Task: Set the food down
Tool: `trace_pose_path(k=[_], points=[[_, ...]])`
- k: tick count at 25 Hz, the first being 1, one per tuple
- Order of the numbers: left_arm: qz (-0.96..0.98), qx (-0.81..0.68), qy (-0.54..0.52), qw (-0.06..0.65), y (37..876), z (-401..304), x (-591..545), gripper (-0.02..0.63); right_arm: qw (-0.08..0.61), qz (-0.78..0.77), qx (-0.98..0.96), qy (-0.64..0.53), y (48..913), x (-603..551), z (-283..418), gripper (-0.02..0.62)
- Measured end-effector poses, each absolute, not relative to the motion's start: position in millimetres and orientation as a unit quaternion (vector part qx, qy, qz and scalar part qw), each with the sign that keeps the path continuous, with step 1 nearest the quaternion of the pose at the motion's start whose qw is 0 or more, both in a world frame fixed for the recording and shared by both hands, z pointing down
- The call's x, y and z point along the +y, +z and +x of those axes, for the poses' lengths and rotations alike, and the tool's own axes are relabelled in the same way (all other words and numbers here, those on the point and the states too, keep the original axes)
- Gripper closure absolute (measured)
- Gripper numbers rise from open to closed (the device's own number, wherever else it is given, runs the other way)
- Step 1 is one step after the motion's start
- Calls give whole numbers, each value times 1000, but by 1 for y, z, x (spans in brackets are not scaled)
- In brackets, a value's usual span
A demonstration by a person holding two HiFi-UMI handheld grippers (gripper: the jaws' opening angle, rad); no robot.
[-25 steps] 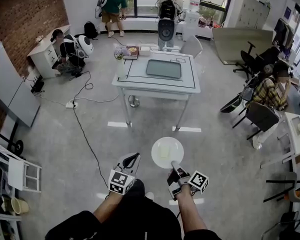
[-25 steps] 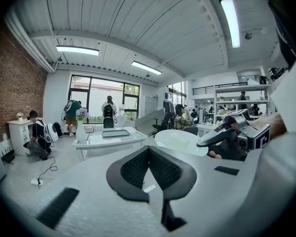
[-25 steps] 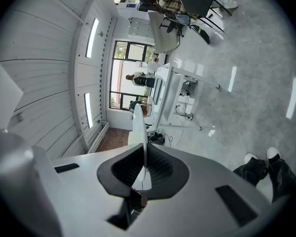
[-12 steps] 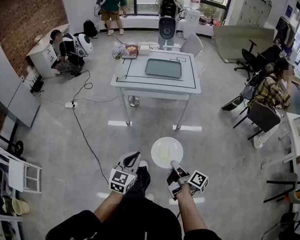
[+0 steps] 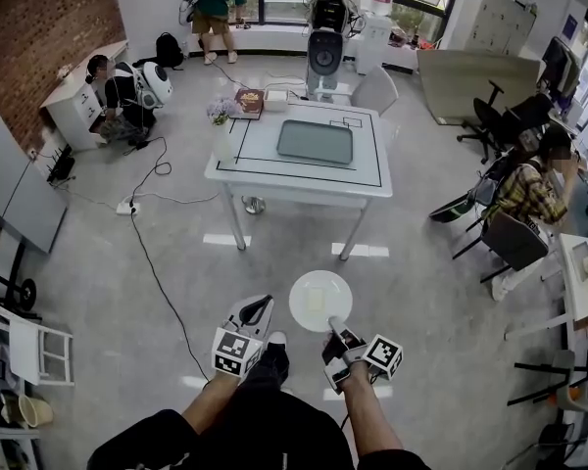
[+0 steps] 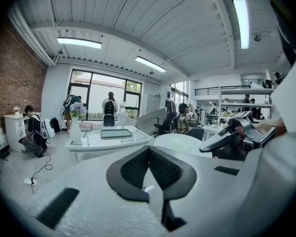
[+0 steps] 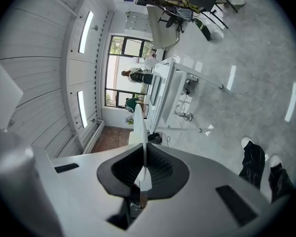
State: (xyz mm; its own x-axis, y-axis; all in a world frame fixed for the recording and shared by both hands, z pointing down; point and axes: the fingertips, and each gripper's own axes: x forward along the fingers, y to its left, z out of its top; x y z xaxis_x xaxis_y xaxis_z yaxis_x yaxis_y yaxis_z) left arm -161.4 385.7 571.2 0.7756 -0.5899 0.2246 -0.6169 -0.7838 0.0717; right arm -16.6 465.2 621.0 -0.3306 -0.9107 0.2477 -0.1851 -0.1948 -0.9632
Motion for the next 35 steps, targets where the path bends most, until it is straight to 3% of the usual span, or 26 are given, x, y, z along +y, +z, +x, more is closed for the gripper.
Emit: trace_pose_path(k=[19, 35], points=[[955, -274, 92, 66, 564, -99, 190, 600, 333, -507, 542, -582, 604, 278, 28, 578], [949, -289, 98, 81, 572, -90, 122, 600, 323, -492, 542, -600, 614, 211, 38, 578]])
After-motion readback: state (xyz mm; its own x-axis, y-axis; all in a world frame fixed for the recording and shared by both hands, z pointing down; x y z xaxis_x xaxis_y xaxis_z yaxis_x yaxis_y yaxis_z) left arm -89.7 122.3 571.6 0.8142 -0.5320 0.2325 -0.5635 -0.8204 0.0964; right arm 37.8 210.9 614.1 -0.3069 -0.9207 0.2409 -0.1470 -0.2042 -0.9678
